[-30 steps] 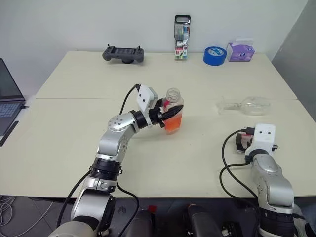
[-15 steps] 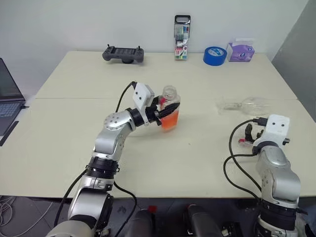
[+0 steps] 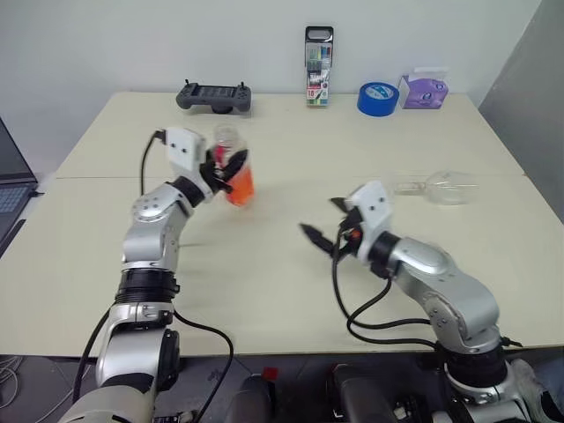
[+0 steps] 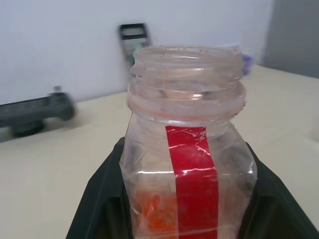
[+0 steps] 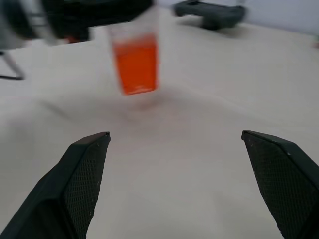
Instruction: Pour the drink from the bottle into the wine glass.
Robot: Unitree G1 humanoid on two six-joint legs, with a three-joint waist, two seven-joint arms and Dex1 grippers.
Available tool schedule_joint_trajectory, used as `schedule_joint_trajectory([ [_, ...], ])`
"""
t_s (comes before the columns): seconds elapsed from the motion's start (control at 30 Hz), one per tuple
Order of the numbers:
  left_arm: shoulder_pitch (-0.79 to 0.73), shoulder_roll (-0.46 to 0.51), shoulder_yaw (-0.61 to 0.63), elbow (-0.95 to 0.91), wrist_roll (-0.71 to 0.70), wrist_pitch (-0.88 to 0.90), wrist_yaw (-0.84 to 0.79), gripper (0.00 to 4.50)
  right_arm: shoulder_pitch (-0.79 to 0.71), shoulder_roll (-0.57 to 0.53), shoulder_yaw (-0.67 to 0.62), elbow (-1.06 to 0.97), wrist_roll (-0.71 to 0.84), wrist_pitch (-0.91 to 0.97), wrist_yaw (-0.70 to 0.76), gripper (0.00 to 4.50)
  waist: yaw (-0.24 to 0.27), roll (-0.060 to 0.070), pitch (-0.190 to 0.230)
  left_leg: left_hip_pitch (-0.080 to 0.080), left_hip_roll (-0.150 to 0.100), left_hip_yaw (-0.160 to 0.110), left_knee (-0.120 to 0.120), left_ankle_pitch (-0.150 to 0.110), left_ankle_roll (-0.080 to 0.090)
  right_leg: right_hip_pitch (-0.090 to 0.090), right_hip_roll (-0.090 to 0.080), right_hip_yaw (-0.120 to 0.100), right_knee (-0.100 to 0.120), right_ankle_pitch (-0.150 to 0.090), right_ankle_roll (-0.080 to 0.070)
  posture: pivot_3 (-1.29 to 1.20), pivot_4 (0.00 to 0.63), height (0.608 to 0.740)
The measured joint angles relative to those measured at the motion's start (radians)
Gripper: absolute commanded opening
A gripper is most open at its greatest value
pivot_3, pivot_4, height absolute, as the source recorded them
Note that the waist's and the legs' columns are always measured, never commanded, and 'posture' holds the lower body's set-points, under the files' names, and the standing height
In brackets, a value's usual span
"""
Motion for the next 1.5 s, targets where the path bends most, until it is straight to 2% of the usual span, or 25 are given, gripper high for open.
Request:
schedule_joint_trajectory([
  [0.23, 0.039, 0.038, 0.134, 0.141, -0.004, -0.110, 0.085, 1.85, -0.104, 0.049, 0.051, 0.142, -0.010, -0.058, 0.034, 4.50, 0.011, -0.001, 0.000, -0.001, -0.002, 0.001, 0.000, 0.000, 0.000, -0.001, -0.008, -0.002, -0.001, 0.000, 0.000, 0.00, 0.150, 0.740],
  [0.63, 0.063, 0.037, 0.139, 0.204, 0.006, -0.201, 0.098, 1.85, -0.104, 0.025, 0.061, 0.165, -0.016, -0.075, 0.049, 4.50, 0.012, -0.002, -0.001, -0.002, -0.003, -0.001, 0.001, 0.000, 0.000, -0.001, -0.009, -0.004, 0.000, 0.001, 0.000, 0.00, 0.150, 0.740],
  [0.7, 0.070, 0.037, 0.136, 0.203, 0.011, -0.211, 0.102, 2.56, -0.104, 0.020, 0.061, 0.165, -0.020, -0.075, 0.048, 4.50, 0.011, -0.003, -0.001, -0.002, -0.003, -0.001, 0.001, 0.000, 0.000, -0.001, -0.009, -0.004, 0.000, 0.001, 0.000, 0.00, 0.150, 0.740],
  [0.73, 0.074, 0.037, 0.136, 0.202, 0.011, -0.215, 0.103, 2.72, -0.104, 0.020, 0.061, 0.165, -0.024, -0.075, 0.048, 4.50, 0.011, -0.003, -0.001, -0.002, -0.003, 0.000, 0.001, 0.000, 0.000, -0.001, -0.009, -0.004, 0.000, 0.001, 0.000, 0.00, 0.150, 0.740],
  [0.87, 0.107, 0.040, 0.136, 0.184, 0.012, -0.200, 0.121, 3.99, -0.104, 0.020, 0.061, 0.166, -0.035, -0.078, 0.048, 4.50, 0.009, -0.003, -0.002, 0.000, -0.003, 0.000, 0.000, 0.000, 0.000, 0.000, -0.009, -0.003, 0.000, 0.001, 0.000, 0.00, 0.150, 0.740],
  [0.93, 0.137, 0.040, 0.136, 0.182, 0.012, -0.182, 0.125, 4.47, -0.103, 0.020, 0.059, 0.170, -0.039, -0.079, 0.046, 4.50, 0.009, -0.003, -0.002, -0.001, -0.003, 0.000, 0.000, 0.000, 0.000, -0.001, -0.009, -0.003, 0.000, 0.001, 0.000, 0.00, 0.150, 0.740],
  [1.23, 0.245, 0.043, 0.136, 0.058, 0.012, -0.124, 0.145, 4.47, -0.099, 0.023, 0.019, 0.183, -0.046, -0.082, 0.023, 4.50, 0.009, -0.003, -0.002, -0.001, -0.003, 0.000, 0.000, 0.000, 0.000, -0.001, -0.010, -0.003, 0.000, 0.001, 0.000, 0.00, 0.150, 0.740],
  [1.33, 0.371, 0.026, 0.134, -0.078, 0.007, -0.072, 0.161, 4.47, -0.088, 0.038, -0.049, 0.194, -0.033, -0.075, -0.005, 4.50, 0.008, -0.003, -0.002, -0.001, -0.002, 0.001, 0.000, 0.000, 0.000, -0.001, -0.010, 0.001, 0.000, 0.001, 0.000, 0.00, 0.150, 0.740],
  [1.5, 0.699, -0.073, 0.120, -0.409, -0.023, 0.052, 0.205, 4.47, -0.013, 0.057, -0.262, 0.199, 0.045, -0.021, -0.073, 4.50, 0.010, -0.003, -0.003, -0.001, -0.002, 0.001, -0.001, 0.000, 0.000, -0.001, -0.011, 0.003, -0.001, 0.001, 0.000, 0.00, 0.150, 0.740],
])
